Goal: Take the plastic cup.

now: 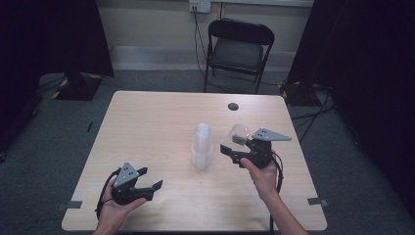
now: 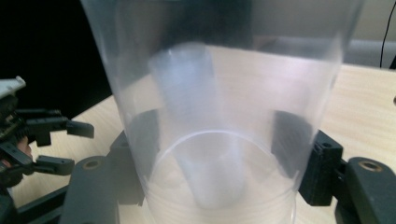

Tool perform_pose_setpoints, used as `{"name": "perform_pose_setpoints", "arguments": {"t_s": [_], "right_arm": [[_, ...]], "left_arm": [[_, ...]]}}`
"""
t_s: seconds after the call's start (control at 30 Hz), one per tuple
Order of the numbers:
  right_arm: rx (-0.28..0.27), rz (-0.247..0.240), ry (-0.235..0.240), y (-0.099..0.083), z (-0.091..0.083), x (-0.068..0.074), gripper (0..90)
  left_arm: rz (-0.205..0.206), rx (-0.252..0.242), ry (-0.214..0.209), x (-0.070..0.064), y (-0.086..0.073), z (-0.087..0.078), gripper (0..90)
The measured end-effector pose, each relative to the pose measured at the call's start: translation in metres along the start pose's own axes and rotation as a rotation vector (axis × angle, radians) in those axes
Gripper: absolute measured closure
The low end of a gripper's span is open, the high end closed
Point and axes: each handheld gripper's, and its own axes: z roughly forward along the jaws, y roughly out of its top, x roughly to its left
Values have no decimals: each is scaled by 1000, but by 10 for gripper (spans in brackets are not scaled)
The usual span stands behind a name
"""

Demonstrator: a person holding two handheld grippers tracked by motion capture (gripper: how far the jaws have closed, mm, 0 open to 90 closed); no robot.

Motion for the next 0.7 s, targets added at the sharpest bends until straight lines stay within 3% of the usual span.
{"name": "perform_pose_setpoints", "arguments": {"t_s": [0.13, 0.23, 0.27, 0.43, 0.47, 0.5, 0.53, 0.7], "right_arm": [[16, 19, 21, -6, 2, 1, 326], [19, 29, 35, -9, 1, 3, 326], [18, 34, 46, -10, 0, 5, 326], [19, 50, 64, -13, -3, 9, 327], [18, 57, 72, -14, -5, 10, 328], [18, 57, 72, -14, -5, 10, 328], [10, 63, 76, -17, -7, 11, 328], [-27, 70, 77, -20, -10, 14, 330]], "left_arm": [[5, -44, -10, -8, 7, 4, 270], [-11, -77, -33, -11, 12, 7, 275], [-19, -83, -59, -14, 15, 8, 277], [9, -87, -87, -21, 27, 17, 259], [-2, -89, -120, -26, 32, 23, 261], [-2, -89, -120, -26, 32, 23, 276], [-11, -74, -168, -32, 37, 29, 315], [-9, -102, -190, -46, 45, 35, 324]]}}
